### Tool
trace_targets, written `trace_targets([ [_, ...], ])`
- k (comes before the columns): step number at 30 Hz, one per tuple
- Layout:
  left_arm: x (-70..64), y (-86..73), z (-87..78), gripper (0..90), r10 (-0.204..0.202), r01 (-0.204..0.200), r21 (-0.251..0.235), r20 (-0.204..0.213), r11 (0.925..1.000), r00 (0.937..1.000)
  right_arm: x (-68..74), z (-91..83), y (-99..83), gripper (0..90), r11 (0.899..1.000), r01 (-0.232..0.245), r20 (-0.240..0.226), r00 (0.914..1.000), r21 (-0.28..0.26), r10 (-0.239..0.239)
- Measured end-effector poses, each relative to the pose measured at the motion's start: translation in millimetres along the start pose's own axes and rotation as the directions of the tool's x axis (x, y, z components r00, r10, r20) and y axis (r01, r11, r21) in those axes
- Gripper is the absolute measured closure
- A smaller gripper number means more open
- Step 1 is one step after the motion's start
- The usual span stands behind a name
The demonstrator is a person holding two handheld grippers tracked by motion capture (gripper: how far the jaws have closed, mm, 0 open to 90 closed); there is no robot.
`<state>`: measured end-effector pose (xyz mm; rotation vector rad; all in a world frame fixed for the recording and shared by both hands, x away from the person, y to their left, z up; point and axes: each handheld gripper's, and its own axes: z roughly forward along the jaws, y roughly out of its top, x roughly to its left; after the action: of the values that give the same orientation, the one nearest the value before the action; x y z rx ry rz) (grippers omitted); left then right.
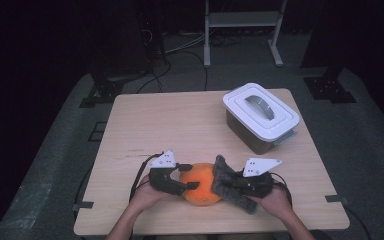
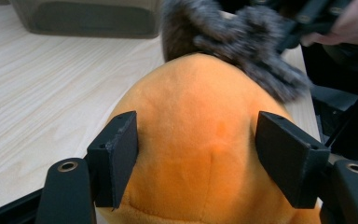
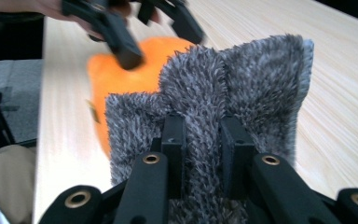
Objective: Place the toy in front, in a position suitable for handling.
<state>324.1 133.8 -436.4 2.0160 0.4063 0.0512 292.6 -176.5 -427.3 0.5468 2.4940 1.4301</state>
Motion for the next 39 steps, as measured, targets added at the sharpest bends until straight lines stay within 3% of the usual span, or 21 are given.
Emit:
trace_targets([
  [2,-0.4,0.5,-0.5,30.8,0.022,-0.022,0.012,0.018,0.9997,0.9996,-5.1,-3.5,-2.0,73.8,1.000,-0.022,0.024,0.9995,0.007,0.021],
  [6,-3.7,0.8,0.1,30.5,0.058,-0.058,0.008,0.037,0.9983,0.9976,-9.1,-9.3,0.0,73.5,0.997,-0.053,0.015,0.9984,-0.061,0.054],
  [10,-0.9,4.4,-2.3,24.6,0.016,-0.017,0.016,0.048,0.9997,0.9987,-7.7,-1.2,-2.6,72.9,0.998,-0.055,-0.016,0.9984,-0.019,0.054],
  [12,0.2,6.5,-4.2,15.1,-0.018,0.018,0.021,0.028,0.9996,0.9994,-6.5,-1.9,-3.4,73.0,0.998,-0.058,-0.057,0.9968,-0.010,0.057],
  [14,-0.2,5.3,-4.5,15.0,-0.028,0.027,0.018,0.041,0.9995,0.9988,-2.3,-3.9,-3.3,73.1,0.999,-0.035,-0.089,0.9954,-0.003,0.035],
  [16,-2.9,4.6,-2.8,18.9,0.004,-0.005,0.033,0.038,0.9994,0.9993,1.2,-6.6,-2.4,73.2,1.000,-0.022,-0.119,0.9927,-0.013,0.021],
  [19,-4.2,4.2,-1.5,23.7,0.034,-0.035,0.033,0.048,0.9988,0.9983,2.6,-10.9,3.3,73.7,0.996,-0.041,-0.117,0.9926,-0.079,0.032],
  [21,-7.9,4.7,-0.5,25.5,0.075,-0.076,0.030,0.051,0.9966,0.9959,2.1,-10.8,7.2,73.6,0.993,-0.047,-0.102,0.9941,-0.104,0.036],
  [24,-12.2,6.3,0.1,26.0,0.116,-0.118,0.039,0.055,0.9922,0.9917,0.3,-4.8,4.5,73.3,0.998,-0.037,-0.092,0.9953,-0.060,0.032],
  [25,-12.5,6.3,-0.3,27.3,0.124,-0.127,0.039,0.058,0.9912,0.9906,-3.2,-4.4,0.6,73.2,0.997,-0.060,-0.107,0.9927,-0.042,0.056],
  [32,-12.6,5.4,-1.7,27.3,0.138,-0.140,0.037,0.062,0.9894,0.9885,-12.3,-11.3,-9.0,73.2,0.998,-0.067,-0.082,0.9943,0.021,0.069],
  [36,-13.5,6.3,-0.9,26.6,0.141,-0.143,0.036,0.062,0.9891,0.9881,-10.2,-14.0,-3.2,73.1,0.996,-0.076,-0.084,0.9938,-0.037,0.073],
  [39,-12.2,8.3,-1.8,21.1,0.120,-0.123,0.046,0.064,0.9914,0.9908,-6.4,-7.6,-2.1,72.8,0.998,-0.055,-0.095,0.9940,-0.018,0.053],
])
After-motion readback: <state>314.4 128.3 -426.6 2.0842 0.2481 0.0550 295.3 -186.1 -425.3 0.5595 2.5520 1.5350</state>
